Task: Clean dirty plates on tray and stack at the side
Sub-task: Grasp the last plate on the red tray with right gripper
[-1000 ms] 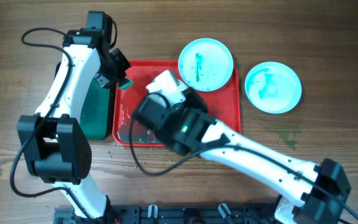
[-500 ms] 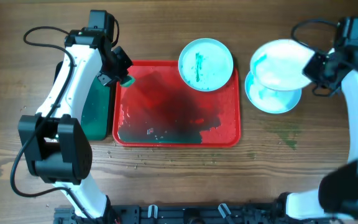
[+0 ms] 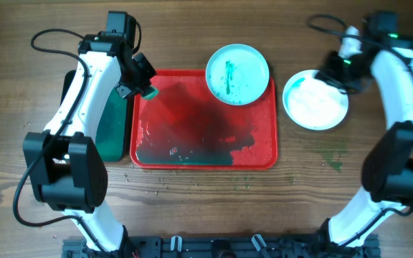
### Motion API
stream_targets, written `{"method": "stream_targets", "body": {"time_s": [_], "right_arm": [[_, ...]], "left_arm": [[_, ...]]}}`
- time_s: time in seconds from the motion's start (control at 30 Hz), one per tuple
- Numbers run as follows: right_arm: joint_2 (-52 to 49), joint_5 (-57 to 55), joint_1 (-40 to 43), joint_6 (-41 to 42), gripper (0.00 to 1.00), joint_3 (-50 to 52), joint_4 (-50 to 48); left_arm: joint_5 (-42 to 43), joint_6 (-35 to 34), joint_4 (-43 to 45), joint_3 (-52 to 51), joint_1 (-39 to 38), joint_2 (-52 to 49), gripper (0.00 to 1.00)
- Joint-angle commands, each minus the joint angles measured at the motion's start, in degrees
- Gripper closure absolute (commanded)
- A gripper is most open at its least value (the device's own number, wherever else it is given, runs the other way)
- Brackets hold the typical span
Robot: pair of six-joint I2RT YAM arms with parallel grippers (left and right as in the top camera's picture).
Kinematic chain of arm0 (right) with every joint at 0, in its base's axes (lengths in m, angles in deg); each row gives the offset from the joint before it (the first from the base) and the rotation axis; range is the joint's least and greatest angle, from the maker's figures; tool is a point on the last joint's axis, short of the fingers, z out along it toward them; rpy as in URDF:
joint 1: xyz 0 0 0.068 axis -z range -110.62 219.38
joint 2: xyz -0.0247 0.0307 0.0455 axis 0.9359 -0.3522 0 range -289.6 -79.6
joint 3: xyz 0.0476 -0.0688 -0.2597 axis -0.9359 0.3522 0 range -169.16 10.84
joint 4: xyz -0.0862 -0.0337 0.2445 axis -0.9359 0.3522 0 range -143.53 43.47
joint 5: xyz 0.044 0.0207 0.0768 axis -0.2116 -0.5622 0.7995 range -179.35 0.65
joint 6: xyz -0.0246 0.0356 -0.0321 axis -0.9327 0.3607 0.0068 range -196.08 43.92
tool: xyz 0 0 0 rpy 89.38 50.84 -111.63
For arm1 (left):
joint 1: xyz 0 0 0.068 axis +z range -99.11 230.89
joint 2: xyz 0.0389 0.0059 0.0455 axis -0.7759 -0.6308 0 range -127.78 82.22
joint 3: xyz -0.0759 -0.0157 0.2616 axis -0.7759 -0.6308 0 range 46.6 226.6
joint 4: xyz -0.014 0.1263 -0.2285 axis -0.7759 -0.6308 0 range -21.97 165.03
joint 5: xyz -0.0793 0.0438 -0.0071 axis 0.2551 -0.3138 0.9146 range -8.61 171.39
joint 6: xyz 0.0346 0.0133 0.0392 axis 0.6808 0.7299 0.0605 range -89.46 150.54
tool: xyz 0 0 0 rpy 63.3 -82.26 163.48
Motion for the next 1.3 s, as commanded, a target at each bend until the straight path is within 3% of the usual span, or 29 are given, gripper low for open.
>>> {"method": "stream_targets", "body": {"time_s": [0.0,0.17,0.37,0.5,0.73,0.9,0.97,1.1,1.13,1.17,1.2,1.23,1.27], "right_arm": [[-0.13,-1.07,-10.80,2.58,0.59,0.13,-4.57],[-7.80,-12.09,-21.33,5.51,0.66,0.17,-5.29],[-13.11,-19.17,-22.53,6.32,0.74,0.22,-2.91],[-13.11,-14.93,-23.80,2.78,0.81,0.22,-0.83],[-13.07,-13.33,-36.06,0.04,0.80,0.20,9.42],[-13.03,-13.79,-37.13,-6.21,0.63,-4.00,10.67],[-13.09,-14.12,-36.20,-10.71,0.47,-4.39,6.27],[-13.22,-14.21,-34.93,-13.66,0.45,-0.59,-5.07],[-13.57,-14.25,-34.91,-13.60,0.47,0.85,-6.23],[-14.05,-14.86,-34.69,-12.83,0.64,1.09,-5.92],[-14.27,-16.15,-34.23,-11.26,0.75,1.09,-5.31],[-14.27,-15.69,-33.86,-11.23,0.77,1.09,-5.01],[-14.29,-14.56,-33.75,-11.08,0.85,1.09,-4.87]], "left_arm": [[0.63,-0.50,0.04,-0.02,-0.22,-0.02,0.96],[0.61,-0.50,-0.02,-0.02,-0.33,-0.02,0.96],[0.61,-0.50,-0.74,-0.02,-0.33,-0.02,0.96],[0.61,-0.50,-0.70,-0.02,-0.33,-0.02,0.96],[0.57,-0.52,-0.63,-0.02,-1.07,-0.02,0.96],[-0.02,-0.55,-0.63,-0.02,-1.07,-0.02,0.96],[-0.04,-0.55,-0.61,-0.02,-1.07,-0.02,0.96],[-0.04,-0.55,-0.26,-0.02,-1.07,-0.02,0.96],[-0.04,-0.55,-0.48,-0.02,-1.07,-0.02,0.96],[-0.04,-0.52,-0.52,-0.02,-1.07,-0.02,0.96],[-0.04,-0.55,-0.48,-0.02,-1.09,-0.02,0.96],[-0.04,-0.55,-0.48,-0.02,-1.07,-0.02,0.96],[-0.04,-0.52,-0.48,-0.02,-1.07,-0.02,0.96]]}}
